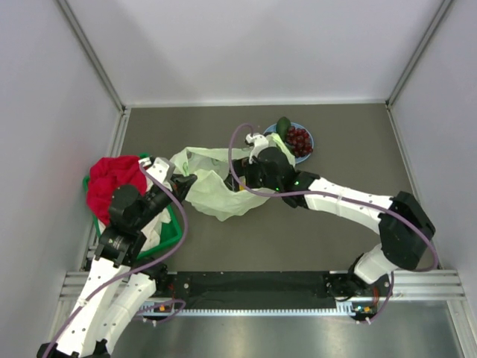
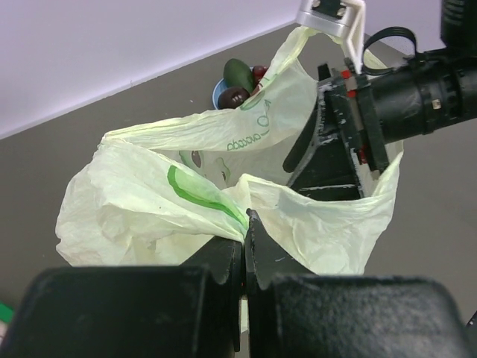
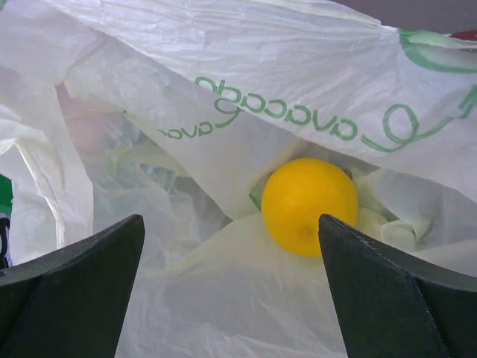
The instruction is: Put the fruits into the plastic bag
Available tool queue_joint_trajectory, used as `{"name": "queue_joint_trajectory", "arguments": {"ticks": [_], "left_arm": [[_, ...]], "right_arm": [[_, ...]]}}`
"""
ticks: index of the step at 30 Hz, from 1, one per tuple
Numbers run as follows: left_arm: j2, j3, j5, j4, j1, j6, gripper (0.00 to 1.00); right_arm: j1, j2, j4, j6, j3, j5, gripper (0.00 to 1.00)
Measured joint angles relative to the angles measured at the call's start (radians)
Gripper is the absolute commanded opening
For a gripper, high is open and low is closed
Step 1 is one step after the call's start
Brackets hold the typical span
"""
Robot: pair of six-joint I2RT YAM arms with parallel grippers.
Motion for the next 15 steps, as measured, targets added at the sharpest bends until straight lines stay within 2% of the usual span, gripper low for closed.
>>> {"name": "queue_joint_trajectory", "arguments": {"ticks": [9,15], "left_arm": [[0.000,0.000,0.004,0.000,0.000,0.000,0.00],[0.000,0.000,0.011,0.000,0.000,0.000,0.00]], "right_arm": [[0.000,-0.134,0.089,0.046,-0.082,0.048,0.98],[0.000,-0.138,0.105,0.064,-0.057,0.106,0.97]]}}
